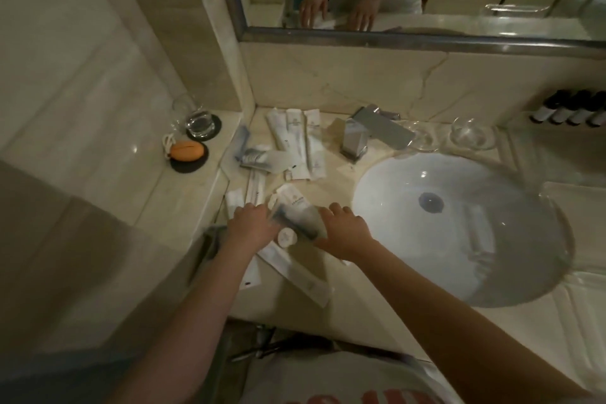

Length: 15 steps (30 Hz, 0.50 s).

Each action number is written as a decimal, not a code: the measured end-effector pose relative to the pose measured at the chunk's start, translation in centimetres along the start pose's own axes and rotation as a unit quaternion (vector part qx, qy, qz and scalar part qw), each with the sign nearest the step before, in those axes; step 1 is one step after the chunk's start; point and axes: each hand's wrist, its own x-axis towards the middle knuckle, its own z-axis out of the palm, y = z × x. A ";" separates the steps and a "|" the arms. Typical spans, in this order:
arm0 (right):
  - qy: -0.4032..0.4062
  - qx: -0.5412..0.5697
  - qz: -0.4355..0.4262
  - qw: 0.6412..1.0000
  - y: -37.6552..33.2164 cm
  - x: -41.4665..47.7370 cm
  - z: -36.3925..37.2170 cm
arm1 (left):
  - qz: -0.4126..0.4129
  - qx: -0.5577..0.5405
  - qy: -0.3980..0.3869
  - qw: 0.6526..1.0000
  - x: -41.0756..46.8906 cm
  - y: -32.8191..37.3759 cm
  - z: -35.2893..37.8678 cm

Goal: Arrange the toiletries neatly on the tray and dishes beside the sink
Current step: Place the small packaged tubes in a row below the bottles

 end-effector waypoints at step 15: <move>0.023 0.172 0.059 0.983 -0.9 3.1 0.6 | -0.008 -0.079 0.097 0.992 0.0 -1.3 1.1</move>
